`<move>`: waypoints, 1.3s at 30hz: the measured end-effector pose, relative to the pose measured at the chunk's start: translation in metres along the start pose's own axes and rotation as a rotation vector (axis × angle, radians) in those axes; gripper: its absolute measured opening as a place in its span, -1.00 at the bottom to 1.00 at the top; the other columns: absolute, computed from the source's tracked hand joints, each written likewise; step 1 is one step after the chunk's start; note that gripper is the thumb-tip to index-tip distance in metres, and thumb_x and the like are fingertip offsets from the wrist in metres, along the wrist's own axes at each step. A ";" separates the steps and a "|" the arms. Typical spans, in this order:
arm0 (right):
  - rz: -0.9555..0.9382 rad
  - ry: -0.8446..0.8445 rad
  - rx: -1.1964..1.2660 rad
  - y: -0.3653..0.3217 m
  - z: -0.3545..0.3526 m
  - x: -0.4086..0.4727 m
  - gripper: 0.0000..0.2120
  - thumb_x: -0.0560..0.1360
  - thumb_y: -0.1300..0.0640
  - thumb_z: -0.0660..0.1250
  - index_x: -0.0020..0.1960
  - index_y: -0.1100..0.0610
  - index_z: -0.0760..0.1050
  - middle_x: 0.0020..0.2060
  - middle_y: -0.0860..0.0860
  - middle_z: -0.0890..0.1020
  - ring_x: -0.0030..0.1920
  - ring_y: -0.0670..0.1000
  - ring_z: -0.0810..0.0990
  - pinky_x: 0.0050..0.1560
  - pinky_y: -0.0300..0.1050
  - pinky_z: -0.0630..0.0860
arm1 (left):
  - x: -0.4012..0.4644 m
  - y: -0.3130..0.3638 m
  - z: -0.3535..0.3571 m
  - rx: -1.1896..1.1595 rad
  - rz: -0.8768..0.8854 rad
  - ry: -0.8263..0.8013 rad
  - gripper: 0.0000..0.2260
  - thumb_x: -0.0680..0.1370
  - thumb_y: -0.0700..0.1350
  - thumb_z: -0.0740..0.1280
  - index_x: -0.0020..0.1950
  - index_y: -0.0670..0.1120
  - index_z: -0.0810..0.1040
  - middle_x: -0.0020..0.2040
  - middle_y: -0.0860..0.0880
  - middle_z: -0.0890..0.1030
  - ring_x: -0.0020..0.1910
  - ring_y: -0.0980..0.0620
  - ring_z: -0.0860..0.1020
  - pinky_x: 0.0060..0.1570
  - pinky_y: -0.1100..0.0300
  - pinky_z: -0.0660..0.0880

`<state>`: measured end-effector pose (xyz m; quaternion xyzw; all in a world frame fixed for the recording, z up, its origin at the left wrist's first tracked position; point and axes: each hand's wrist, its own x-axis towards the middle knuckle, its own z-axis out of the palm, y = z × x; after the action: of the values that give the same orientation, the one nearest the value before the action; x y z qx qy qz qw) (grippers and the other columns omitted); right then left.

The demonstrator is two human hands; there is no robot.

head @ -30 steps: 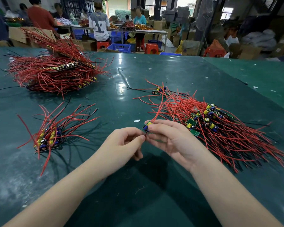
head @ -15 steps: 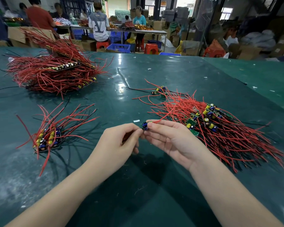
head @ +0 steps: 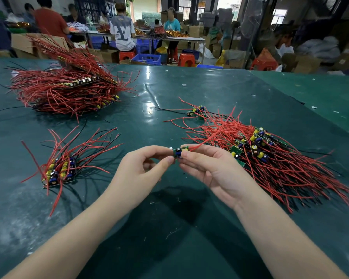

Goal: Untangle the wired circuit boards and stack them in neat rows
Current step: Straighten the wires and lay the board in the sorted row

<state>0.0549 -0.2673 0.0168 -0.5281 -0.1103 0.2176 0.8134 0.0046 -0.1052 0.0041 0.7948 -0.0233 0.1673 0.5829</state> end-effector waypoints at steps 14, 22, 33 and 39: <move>0.055 -0.005 -0.030 -0.003 -0.001 -0.001 -0.90 0.21 0.23 0.48 -0.27 0.14 0.67 -0.21 0.12 0.71 -0.18 0.00 0.71 -0.15 -0.22 0.61 | -0.001 0.000 -0.001 0.017 0.030 0.010 -0.86 0.51 -0.22 0.39 -0.09 0.03 0.66 -0.18 0.09 0.70 -0.27 0.08 0.52 -0.21 0.27 0.46; 0.023 -0.037 -0.096 -0.004 -0.001 -0.002 -0.94 0.25 0.19 0.47 -0.28 0.09 0.69 -0.15 0.16 0.71 -0.12 0.06 0.71 -0.11 -0.20 0.61 | 0.000 0.001 0.000 0.028 0.029 0.001 -0.87 0.52 -0.21 0.38 -0.08 0.00 0.66 -0.20 0.13 0.68 -0.28 -0.14 0.49 -0.19 0.16 0.49; 0.031 -0.122 -0.081 -0.005 -0.003 -0.001 -0.91 0.31 0.21 0.45 -0.22 0.10 0.71 -0.14 0.15 0.72 -0.09 0.05 0.71 -0.08 -0.19 0.60 | 0.003 0.005 -0.009 0.023 0.083 -0.042 -0.84 0.51 -0.26 0.40 -0.09 0.01 0.69 -0.15 0.08 0.72 -0.09 -0.14 0.63 0.00 0.06 0.55; 0.056 -0.104 -0.024 -0.006 -0.004 -0.002 -0.92 0.27 0.22 0.44 -0.27 0.13 0.71 -0.24 0.13 0.71 -0.20 0.03 0.71 -0.15 -0.19 0.61 | 0.005 0.001 -0.006 -0.094 0.028 -0.086 -0.88 0.51 -0.32 0.37 -0.02 -0.17 0.67 -0.44 0.22 0.59 -0.44 0.35 0.50 -0.36 0.56 0.34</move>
<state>0.0561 -0.2732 0.0208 -0.5285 -0.1404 0.2661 0.7938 0.0078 -0.0989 0.0078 0.7726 -0.0673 0.1399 0.6157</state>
